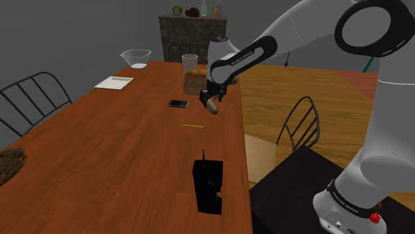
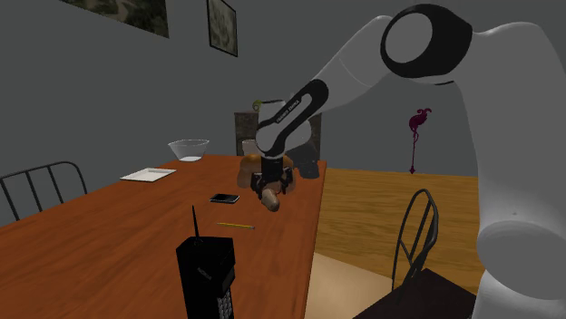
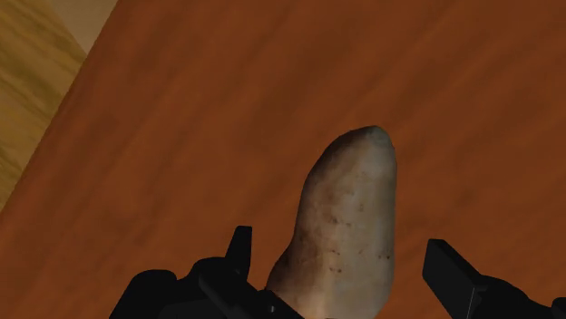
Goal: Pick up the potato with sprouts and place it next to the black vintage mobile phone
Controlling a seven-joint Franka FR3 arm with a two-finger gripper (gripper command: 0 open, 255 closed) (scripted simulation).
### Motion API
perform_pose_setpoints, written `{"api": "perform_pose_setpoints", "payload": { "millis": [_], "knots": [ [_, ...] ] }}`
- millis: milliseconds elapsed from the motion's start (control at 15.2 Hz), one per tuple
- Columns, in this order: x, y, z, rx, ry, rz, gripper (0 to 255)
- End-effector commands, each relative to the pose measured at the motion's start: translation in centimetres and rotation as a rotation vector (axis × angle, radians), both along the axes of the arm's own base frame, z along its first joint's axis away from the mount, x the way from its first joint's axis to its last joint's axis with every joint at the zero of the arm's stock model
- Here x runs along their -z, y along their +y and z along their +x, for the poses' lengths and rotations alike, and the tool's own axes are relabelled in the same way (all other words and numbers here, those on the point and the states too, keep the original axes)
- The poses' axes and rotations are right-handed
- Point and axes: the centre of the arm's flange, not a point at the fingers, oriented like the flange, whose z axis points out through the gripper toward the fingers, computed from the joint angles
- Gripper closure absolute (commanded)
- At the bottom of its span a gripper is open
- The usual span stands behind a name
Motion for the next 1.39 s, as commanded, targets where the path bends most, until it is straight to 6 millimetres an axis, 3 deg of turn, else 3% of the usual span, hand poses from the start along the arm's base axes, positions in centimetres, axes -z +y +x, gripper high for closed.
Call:
{"api": "perform_pose_setpoints", "payload": {
  "millis": [0, 132, 660, 726, 1320],
  "knots": [
    [0.9, -0.1, 0.1, 0.000, -0.001, 0.000, 0],
    [2.3, -0.2, 0.3, 0.000, -0.001, 0.000, 0],
    [2.3, -0.2, 0.3, 0.000, 0.000, 0.000, 0],
    [2.3, -0.2, 0.3, 0.000, 0.000, 0.000, 255],
    [2.3, -0.2, 0.3, 0.000, -0.001, 0.000, 255]
  ]
}}
